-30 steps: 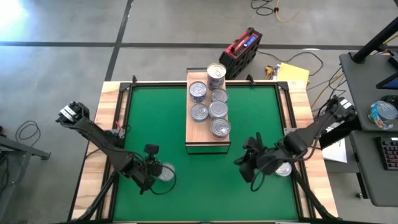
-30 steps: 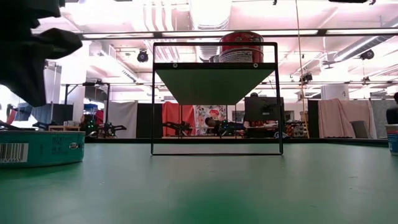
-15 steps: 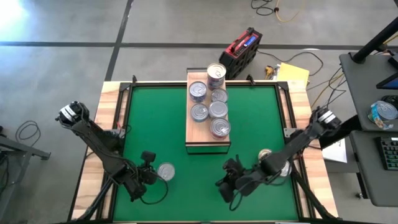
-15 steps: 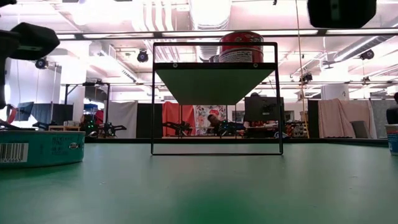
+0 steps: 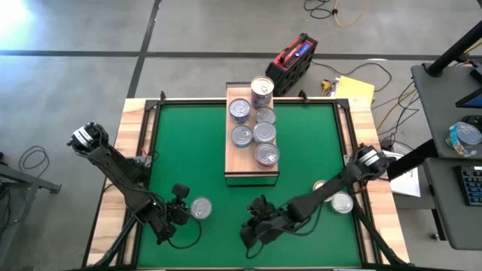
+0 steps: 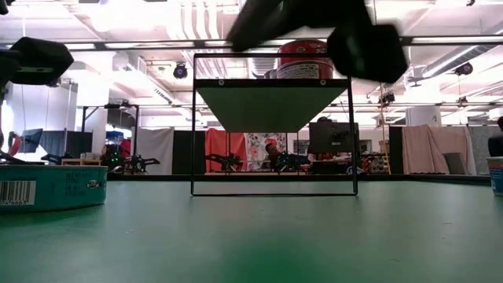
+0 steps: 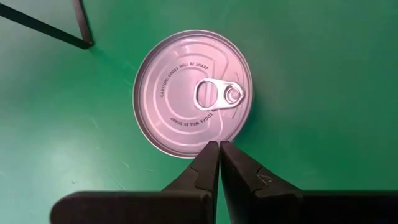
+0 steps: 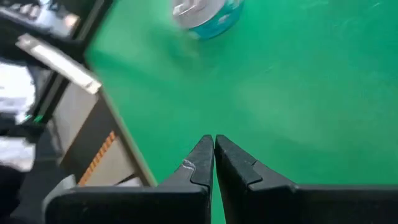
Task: Stack canned seafood by type on shelf
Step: Stack the light blue tuna can on top of the light blue can on the shelf
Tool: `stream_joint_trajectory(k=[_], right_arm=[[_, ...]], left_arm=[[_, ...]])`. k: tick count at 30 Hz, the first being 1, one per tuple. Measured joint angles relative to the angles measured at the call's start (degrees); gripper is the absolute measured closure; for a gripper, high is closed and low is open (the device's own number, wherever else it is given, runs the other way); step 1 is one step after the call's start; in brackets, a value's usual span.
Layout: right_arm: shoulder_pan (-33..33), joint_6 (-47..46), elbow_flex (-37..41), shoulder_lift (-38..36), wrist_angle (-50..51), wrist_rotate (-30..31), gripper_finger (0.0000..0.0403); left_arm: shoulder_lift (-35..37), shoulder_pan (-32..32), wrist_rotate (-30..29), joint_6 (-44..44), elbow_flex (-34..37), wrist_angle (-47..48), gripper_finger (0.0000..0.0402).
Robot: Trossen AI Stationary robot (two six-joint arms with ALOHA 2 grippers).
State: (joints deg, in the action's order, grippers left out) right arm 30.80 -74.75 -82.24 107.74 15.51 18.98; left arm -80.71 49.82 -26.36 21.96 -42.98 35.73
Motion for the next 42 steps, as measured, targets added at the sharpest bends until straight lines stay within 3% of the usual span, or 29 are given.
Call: stream_joint_trajectory(k=[5,12,26,34,42], right_arm=[[-3.15,0.34,-0.61,3.38,-0.55,-0.14,0.0394],[-6.58,2.55,-0.61,6.86,-8.82,-0.99,0.0394],[-6.44,2.48,-0.63,9.31,-13.66,2.22,0.0394],[-6.59,4.23,-0.63,15.0,-26.76,2.07,0.0393],[-6.57,3.4,-0.63,17.36,-29.59,7.01,0.0343]], left_arm=[[0.02,0.0,-1.92,-1.95,0.47,-0.08,0.0401],[0.04,0.0,-3.73,-2.02,2.2,-0.89,0.0401],[0.04,-0.07,-4.71,-5.26,5.94,-11.17,0.0401],[-0.37,-0.04,-5.42,-3.17,8.65,-15.4,0.0401],[-0.42,0.01,-4.76,-2.37,11.99,-24.13,0.0401]])
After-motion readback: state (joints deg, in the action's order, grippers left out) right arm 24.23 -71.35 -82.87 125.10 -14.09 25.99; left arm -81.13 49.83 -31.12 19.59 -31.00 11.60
